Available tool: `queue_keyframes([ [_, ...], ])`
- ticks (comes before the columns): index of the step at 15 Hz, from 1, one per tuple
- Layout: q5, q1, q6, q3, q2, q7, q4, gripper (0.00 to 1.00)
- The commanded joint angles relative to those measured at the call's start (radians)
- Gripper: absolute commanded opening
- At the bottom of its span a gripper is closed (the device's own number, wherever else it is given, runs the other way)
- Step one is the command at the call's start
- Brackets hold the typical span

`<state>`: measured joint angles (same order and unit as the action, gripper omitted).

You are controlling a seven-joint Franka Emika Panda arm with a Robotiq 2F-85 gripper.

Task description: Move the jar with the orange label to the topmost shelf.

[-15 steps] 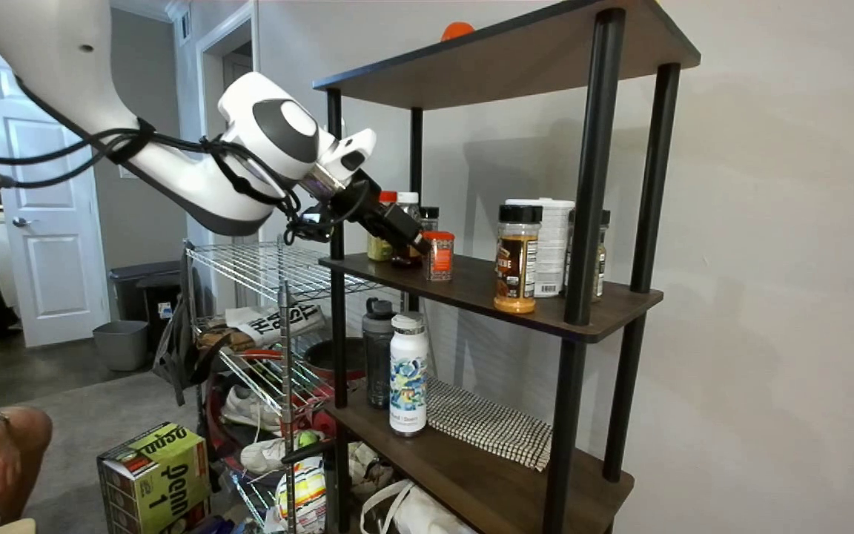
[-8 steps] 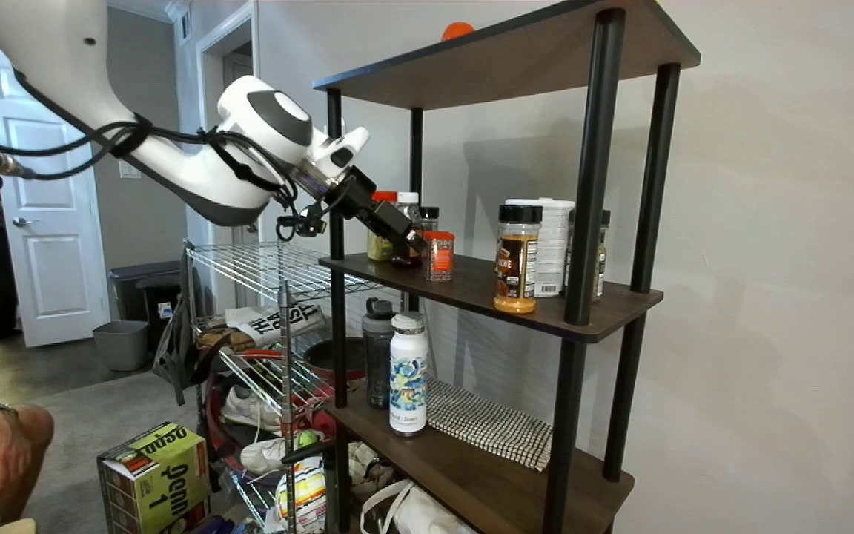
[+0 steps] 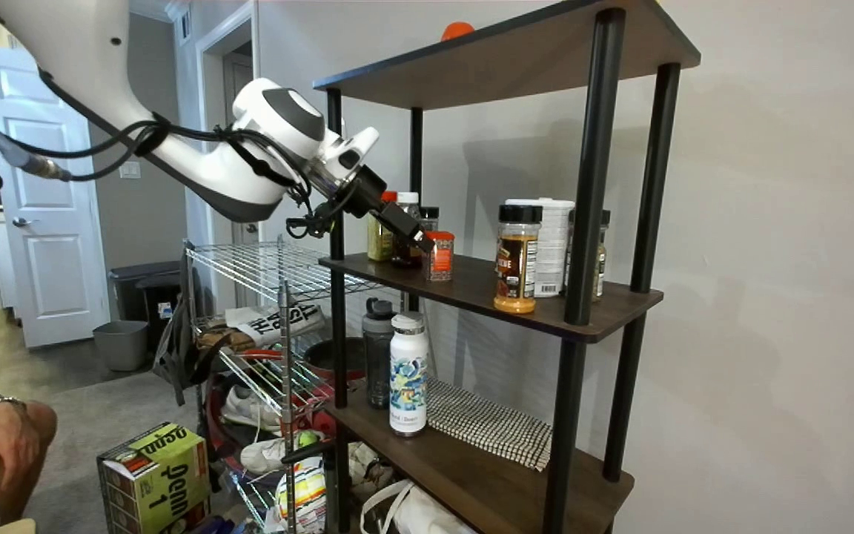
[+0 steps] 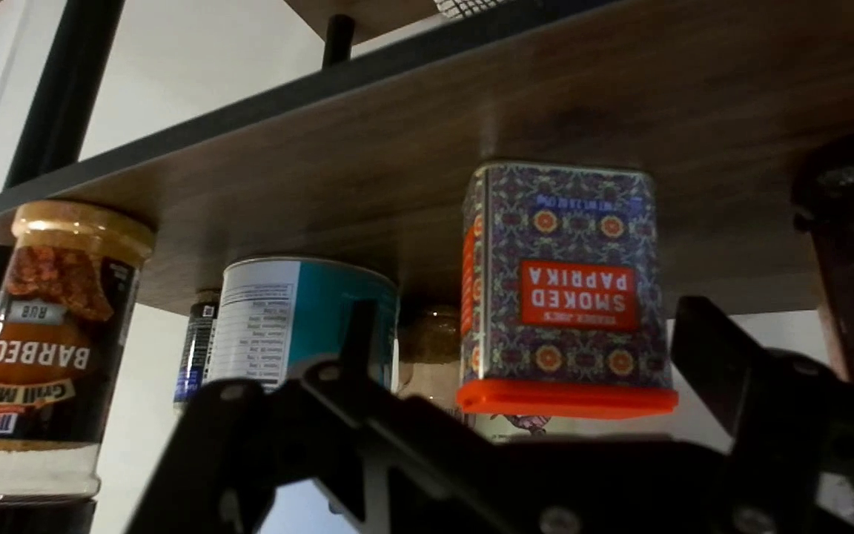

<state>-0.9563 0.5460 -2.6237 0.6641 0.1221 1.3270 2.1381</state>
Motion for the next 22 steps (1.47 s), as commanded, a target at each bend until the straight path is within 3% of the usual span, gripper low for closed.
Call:
queue_keyframes([
  [1, -0.047, 0.003, 0.027, 0.023, -0.061, 0.059, -0.056, 1.00],
  [10, -0.154, -0.008, 0.117, 0.035, -0.141, 0.110, -0.135, 0.99],
  [11, -0.160, -0.202, 0.115, -0.159, -0.147, 0.107, -0.138, 0.75],
  [12, -0.157, -0.240, 0.111, -0.199, -0.149, 0.107, -0.140, 0.74],
  [14, -0.149, -0.362, 0.106, -0.321, -0.152, 0.106, -0.144, 0.61],
  [16, -0.146, -0.443, 0.104, -0.402, -0.151, 0.106, -0.145, 0.48],
  [22, -0.132, -0.557, 0.103, -0.522, -0.123, 0.099, -0.120, 0.48],
])
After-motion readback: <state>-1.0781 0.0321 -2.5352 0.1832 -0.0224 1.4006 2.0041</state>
